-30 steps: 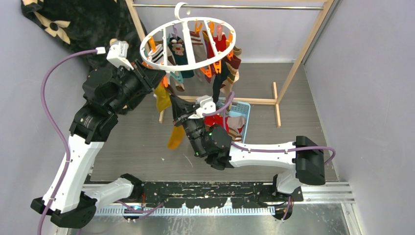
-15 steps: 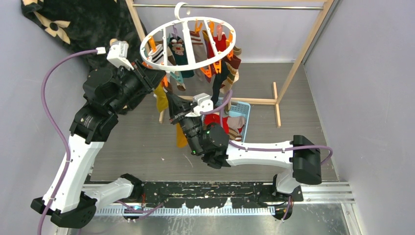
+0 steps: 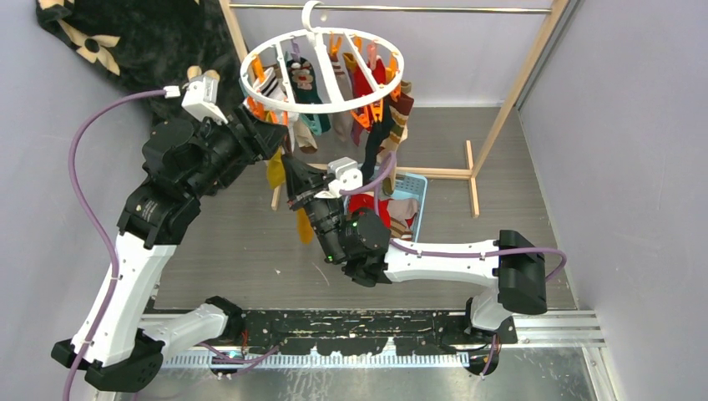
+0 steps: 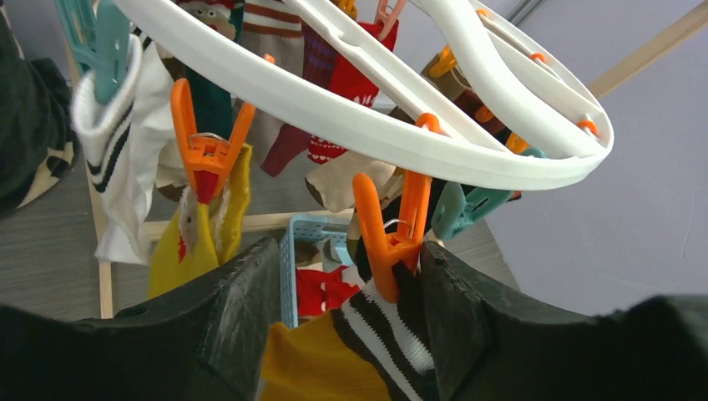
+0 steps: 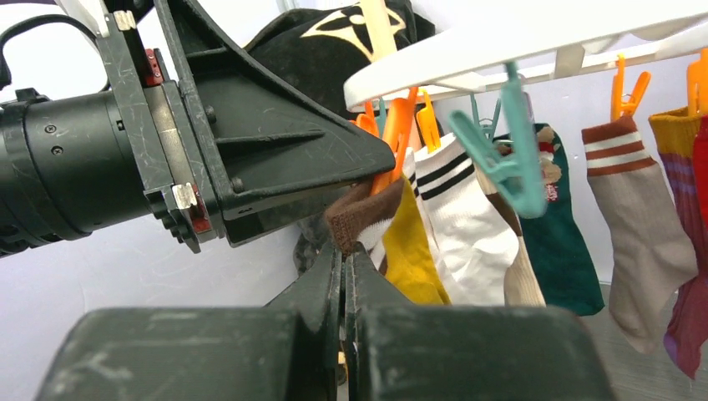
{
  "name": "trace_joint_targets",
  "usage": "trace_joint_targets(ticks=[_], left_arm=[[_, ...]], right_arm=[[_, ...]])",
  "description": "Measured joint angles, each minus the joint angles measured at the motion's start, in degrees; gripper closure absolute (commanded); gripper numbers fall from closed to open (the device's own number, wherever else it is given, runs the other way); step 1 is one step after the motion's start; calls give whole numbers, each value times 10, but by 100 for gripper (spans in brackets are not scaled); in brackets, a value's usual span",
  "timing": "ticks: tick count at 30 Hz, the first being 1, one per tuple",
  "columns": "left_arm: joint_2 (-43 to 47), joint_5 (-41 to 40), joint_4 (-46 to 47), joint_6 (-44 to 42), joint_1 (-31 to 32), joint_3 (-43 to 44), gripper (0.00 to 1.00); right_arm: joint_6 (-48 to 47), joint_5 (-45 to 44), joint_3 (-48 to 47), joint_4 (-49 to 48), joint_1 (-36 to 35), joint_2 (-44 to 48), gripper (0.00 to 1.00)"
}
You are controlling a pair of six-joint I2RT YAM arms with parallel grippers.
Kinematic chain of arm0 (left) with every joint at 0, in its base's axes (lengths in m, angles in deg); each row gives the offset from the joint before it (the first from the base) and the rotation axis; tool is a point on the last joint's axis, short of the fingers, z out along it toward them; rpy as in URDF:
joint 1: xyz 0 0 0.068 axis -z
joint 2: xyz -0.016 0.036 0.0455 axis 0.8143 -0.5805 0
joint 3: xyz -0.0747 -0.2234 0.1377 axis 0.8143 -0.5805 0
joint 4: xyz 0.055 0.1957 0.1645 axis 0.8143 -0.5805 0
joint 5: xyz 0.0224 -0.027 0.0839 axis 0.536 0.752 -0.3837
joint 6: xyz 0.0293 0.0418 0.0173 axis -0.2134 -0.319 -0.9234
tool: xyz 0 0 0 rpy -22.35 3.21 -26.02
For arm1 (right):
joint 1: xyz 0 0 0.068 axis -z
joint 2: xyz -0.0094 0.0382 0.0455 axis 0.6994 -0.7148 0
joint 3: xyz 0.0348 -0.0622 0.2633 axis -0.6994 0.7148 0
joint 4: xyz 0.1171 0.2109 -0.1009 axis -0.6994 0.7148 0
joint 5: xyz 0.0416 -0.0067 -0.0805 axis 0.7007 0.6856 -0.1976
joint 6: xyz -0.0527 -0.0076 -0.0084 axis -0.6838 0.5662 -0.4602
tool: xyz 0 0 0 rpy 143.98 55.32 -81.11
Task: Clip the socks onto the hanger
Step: Clamp the sock onto the hanger.
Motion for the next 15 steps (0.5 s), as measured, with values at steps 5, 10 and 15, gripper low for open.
trace_joint_targets(ticks=[5,10,15], left_arm=[[2,-7,-7,0,0,0,39],[5,-14,-8,-1,0,0,40],[7,-17,-9,-2,0,0,44]], right_arm=[[4,6,0,1,0,0,63],[14,16,1,19,0,0,36],[52,49,57,69,9,38,31]])
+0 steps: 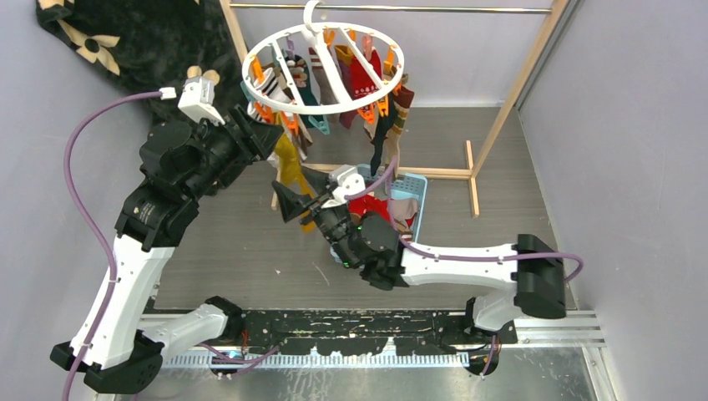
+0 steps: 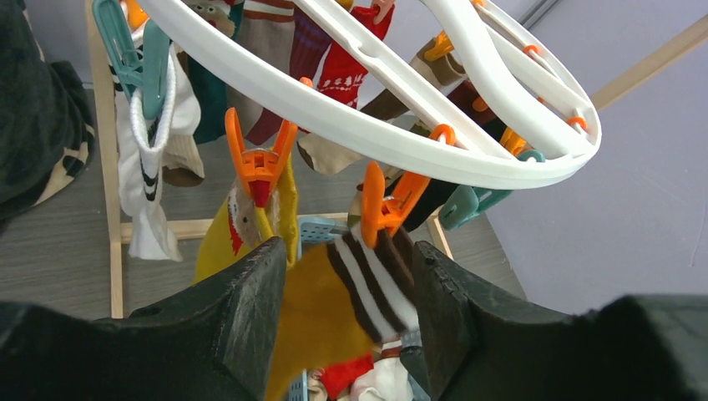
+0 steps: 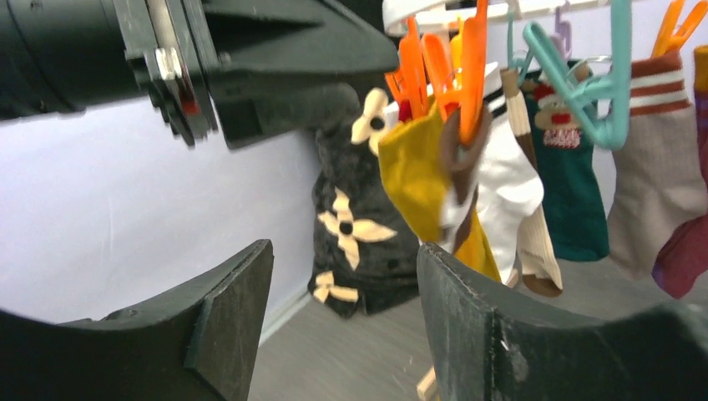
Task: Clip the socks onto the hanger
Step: Open the clamp at the hanger.
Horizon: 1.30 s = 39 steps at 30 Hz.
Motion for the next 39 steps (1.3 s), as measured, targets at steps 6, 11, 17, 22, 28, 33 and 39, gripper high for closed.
trace_joint_targets(ticks=[6,11,17,22,28,33,39], left_arm=[[0,0,-5,-3,0,0,45],[0,0,-9,-5,0,0,46],[0,0,-10,-5,0,0,48],[0,1,-11,-5,0,0,52],[0,1,-11,-5,0,0,58],[2,3,-11,-11,0,0,59],[12,11,-11,-12,0,0,60]], right_arm=[[109,122,92,118,59,139,29],[192,229,119,199,133,250,26],[236,317,123,286,176,304,25],[254,324,125,312,220,318,32],[282,359,91,295,249,238,30],[303,388,56,278,262,164,26],[333,406,45,231,287,134,25]])
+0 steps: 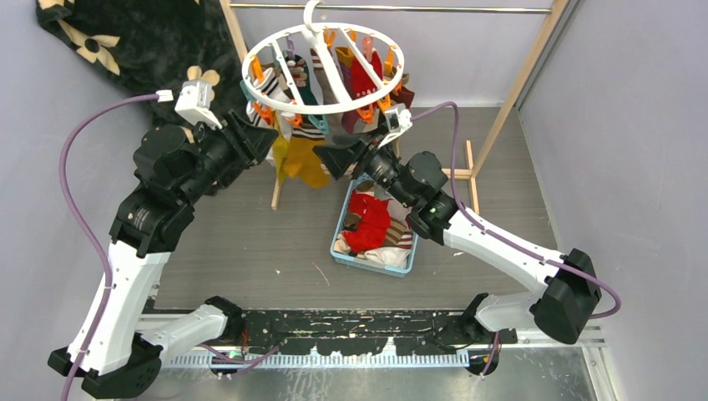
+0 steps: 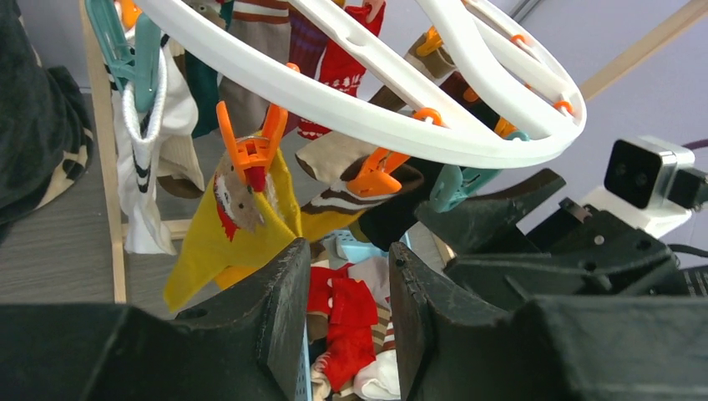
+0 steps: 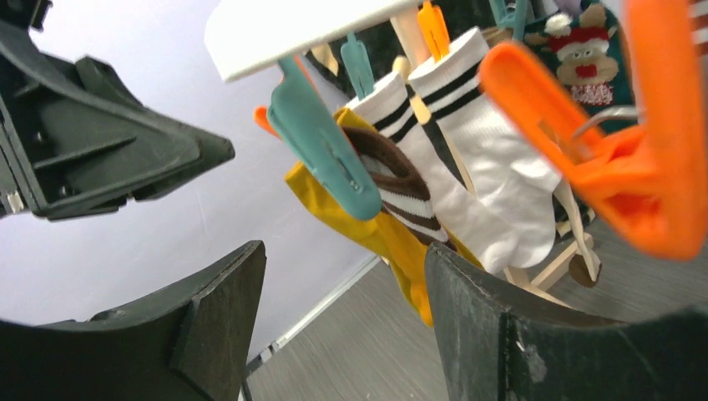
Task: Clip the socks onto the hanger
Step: Open the clamp at the hanger.
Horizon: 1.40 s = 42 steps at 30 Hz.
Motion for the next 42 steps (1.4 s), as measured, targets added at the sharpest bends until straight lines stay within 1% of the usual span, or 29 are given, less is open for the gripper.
trace_joint_targets(ticks=[5,10,13,19,23,25,27,37,42], left_arm=[[6,10,0,-1,0,0,61],[6,15,0,-1,0,0,61],[6,16,0,-1,0,0,62],[6,17,-3,-1,0,0,62],[9,17,-9,-1,0,0,63],[12,17,-10,-1,0,0,63],[16,17,-12,-2,0,0,63],[17,17,-12,-2,0,0,63],[17,17,-13,-1,0,0,63]], right_arm=[[26,17,-12,-37,17,-15,26],[38,31,-29,-57,23,-35,31],[43,39,-37,-61,25,-47,37],[52,50,-38,-76,27,-56,56],[56,51,-38,-86,27,-56,57],[56,51,-38,-89,27,-55,55],[56,51,-38,-89,27,-54,55],[54,55,-38,-90,24,-52,84],[40,47,-38,-84,13,-50,88]])
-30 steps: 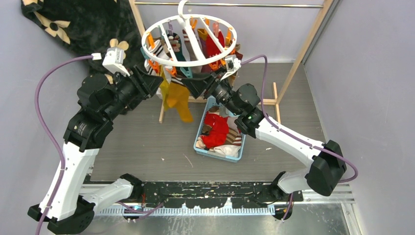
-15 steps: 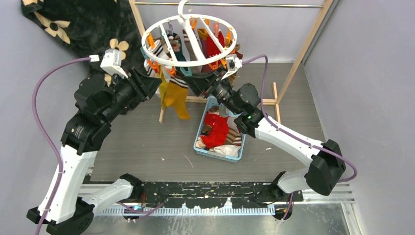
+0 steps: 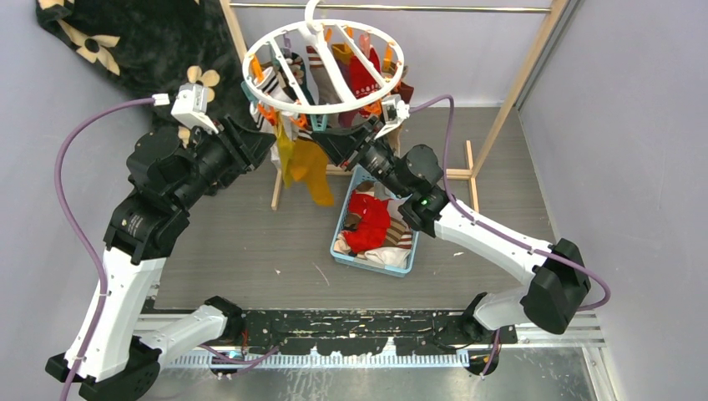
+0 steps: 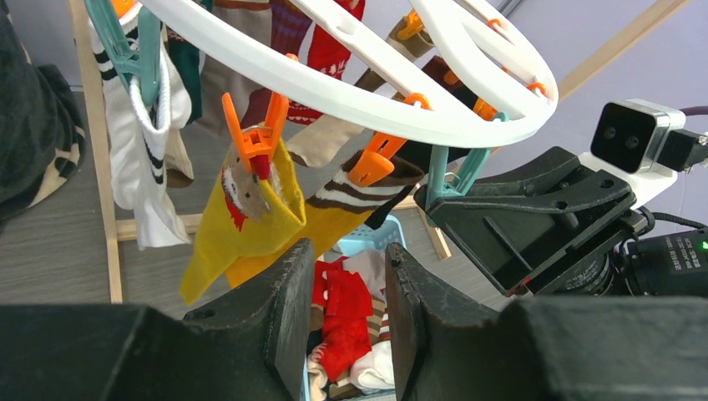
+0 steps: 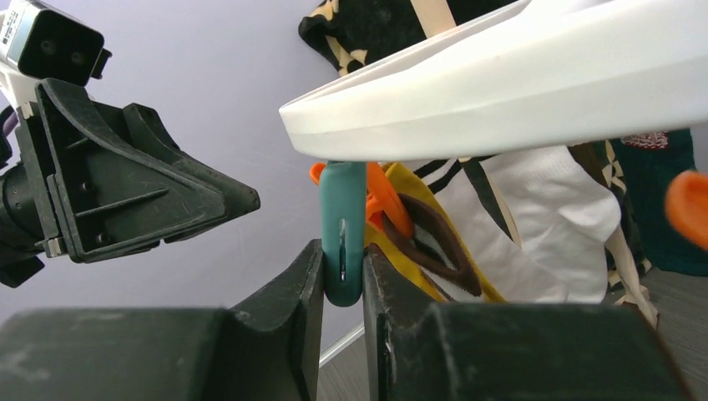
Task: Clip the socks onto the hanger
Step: Open the clamp at the hanger.
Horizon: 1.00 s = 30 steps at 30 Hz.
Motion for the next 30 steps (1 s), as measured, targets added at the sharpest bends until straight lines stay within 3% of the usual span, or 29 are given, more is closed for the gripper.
trace_joint_targets(ticks=[10,19,30], left_arm=[[-6,29,0,6,0,5,53],[-52,100,7,50,0,69,41],[-71,123,32,60,0,77,41]], right_arm=[[-96,-108,-45,48,-79,1,92],[-158,-200,-112,50,-127,-48,93],[-165,-226,-120,68,-133,-74,94]])
